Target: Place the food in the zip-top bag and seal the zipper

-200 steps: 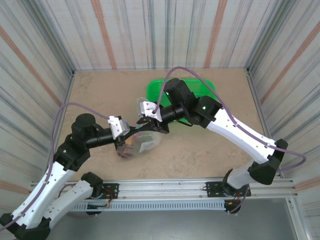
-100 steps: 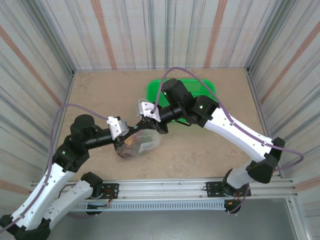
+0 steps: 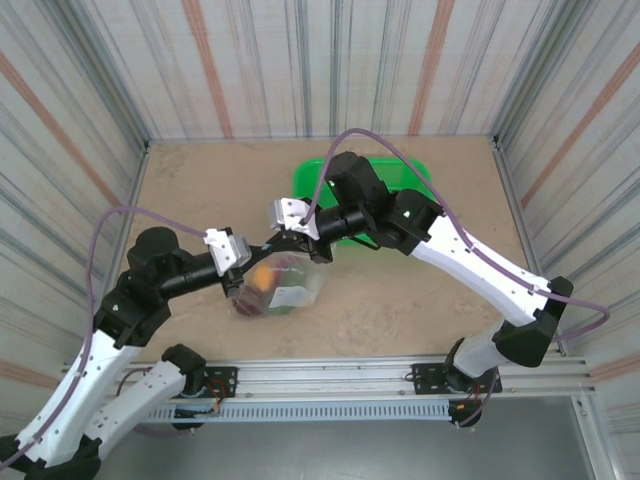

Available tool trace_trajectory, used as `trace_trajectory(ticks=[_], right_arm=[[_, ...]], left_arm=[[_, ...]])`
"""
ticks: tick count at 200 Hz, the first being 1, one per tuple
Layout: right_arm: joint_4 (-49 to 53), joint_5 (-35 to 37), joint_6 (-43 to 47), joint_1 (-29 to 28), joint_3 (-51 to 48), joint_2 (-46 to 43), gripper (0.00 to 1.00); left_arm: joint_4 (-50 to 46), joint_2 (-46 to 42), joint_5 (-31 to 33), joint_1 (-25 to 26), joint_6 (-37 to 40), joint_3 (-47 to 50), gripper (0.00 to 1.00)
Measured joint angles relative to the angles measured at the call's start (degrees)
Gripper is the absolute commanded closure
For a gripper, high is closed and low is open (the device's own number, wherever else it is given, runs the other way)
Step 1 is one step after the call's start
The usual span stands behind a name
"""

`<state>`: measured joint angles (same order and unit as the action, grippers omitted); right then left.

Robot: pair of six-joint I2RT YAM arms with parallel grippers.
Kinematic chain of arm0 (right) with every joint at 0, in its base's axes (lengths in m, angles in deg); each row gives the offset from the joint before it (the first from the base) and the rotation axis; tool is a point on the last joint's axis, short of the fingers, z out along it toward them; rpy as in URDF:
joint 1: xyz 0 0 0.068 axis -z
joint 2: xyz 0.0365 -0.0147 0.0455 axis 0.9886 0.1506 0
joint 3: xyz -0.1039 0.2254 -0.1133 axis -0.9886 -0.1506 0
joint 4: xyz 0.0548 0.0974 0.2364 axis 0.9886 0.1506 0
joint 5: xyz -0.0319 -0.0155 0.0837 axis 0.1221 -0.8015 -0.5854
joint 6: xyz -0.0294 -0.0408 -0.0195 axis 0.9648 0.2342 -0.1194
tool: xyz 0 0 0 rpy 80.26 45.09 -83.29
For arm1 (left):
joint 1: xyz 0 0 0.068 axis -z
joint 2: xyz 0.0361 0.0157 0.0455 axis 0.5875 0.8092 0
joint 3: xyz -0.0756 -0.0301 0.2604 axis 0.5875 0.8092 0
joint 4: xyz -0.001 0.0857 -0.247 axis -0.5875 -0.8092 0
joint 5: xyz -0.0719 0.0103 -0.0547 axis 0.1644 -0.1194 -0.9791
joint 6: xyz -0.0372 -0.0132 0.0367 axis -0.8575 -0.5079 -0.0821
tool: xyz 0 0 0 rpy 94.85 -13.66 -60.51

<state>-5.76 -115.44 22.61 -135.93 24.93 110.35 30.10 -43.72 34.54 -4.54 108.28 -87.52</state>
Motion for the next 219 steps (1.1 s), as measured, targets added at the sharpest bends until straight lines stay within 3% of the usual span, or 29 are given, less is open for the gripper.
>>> trace_trajectory(ticks=[75, 219], right_arm=[[0.9, 4.24, -0.09, -0.26, 3.45, -0.07, 1.0], [-4.76, 4.7, -5.92, 9.64, -12.92, -9.68, 1.0]], left_arm=[[1.49, 0.0, 3.78, 0.07, -0.02, -2.54, 1.0], [3.76, -4.74, 12.92, -0.7, 0.02, 1.64, 1.0]])
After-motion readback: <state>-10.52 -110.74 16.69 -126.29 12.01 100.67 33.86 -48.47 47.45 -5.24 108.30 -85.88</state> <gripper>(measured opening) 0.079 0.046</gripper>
